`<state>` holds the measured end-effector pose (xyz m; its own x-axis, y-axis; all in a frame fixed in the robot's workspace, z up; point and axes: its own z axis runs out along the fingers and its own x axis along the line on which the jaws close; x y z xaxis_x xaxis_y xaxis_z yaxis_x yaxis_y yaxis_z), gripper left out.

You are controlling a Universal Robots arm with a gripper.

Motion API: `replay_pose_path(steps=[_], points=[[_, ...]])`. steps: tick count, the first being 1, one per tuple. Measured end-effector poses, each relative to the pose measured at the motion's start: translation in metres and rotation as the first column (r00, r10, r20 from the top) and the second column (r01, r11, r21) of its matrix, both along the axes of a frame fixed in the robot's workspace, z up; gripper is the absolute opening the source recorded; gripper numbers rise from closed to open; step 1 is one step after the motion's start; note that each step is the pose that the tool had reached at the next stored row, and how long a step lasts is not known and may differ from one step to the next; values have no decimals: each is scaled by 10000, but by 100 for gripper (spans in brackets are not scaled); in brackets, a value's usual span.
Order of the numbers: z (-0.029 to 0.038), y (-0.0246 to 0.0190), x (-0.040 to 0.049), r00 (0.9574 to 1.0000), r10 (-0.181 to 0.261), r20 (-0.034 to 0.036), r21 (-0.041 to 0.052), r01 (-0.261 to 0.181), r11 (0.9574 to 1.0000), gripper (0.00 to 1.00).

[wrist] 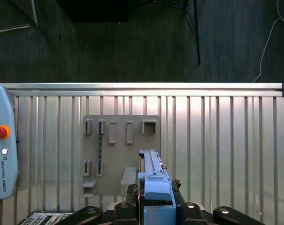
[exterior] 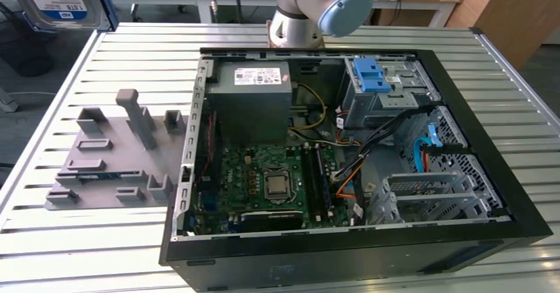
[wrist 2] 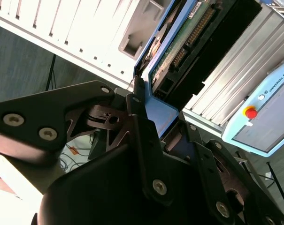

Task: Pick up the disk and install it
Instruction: 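Pick up the disk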

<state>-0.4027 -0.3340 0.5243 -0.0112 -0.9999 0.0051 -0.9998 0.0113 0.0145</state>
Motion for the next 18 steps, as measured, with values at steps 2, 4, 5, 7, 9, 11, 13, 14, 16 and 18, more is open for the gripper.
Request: replay_pose_path(steps=[2,4,5,7,9,11,13,14,16,18], points=[[0,0,31,10000,-1,-1,0,1,10000,36],[0,0,55,10000,0,0,0,0,10000,36],[0,0,64,10000,0,0,0,0,10000,36],[0,0,75,10000,0,0,0,0,10000,36],[0,0,88,10000,0,-1,0,0,10000,36],[0,0,99,10000,0,0,0,0,10000,36],[0,0,111,10000,0,0,0,0,10000,36],[0,0,117,10000,0,-1,0,0,10000,36],[1,0,127,10000,0,-1,0,0,10000,36],[0,0,137,10000,0,0,0,0,10000,36]])
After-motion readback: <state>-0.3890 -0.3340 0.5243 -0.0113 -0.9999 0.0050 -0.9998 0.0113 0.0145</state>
